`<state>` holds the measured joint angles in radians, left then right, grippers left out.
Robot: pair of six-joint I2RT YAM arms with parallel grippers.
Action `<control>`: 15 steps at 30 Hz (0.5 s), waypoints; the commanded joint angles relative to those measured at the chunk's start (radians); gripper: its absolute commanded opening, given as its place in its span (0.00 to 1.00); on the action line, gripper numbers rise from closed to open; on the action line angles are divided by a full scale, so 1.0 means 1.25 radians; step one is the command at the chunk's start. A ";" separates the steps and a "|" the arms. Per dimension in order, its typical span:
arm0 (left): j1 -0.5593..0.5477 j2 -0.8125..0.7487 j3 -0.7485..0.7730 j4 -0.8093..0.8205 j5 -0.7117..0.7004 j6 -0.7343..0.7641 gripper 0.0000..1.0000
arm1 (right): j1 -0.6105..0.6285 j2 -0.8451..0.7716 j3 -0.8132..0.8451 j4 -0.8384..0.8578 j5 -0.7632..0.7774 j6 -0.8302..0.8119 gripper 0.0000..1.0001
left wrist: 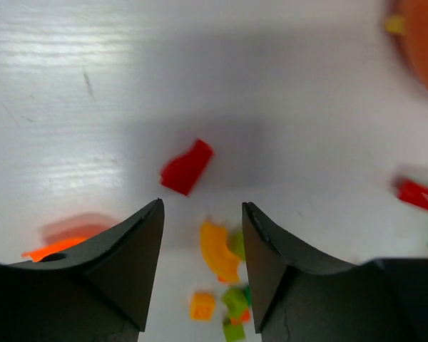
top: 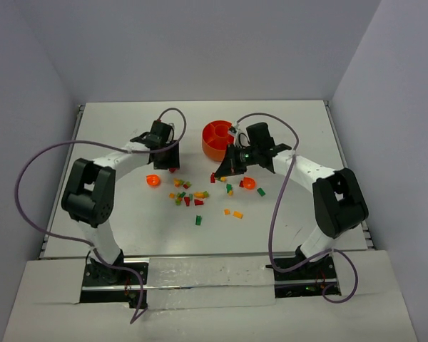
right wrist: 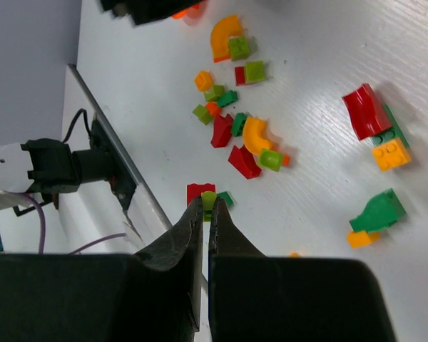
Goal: Sort the legos into containers by color
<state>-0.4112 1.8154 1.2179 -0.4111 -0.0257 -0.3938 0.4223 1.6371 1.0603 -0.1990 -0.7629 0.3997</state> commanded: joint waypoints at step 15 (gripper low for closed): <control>0.014 -0.261 -0.124 0.108 0.665 0.018 0.67 | 0.040 -0.007 0.025 0.112 -0.017 0.123 0.00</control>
<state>-0.3927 1.4847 1.0529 -0.2994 0.7768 -0.3264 0.4511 1.6847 1.0649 -0.0362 -0.8645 0.5405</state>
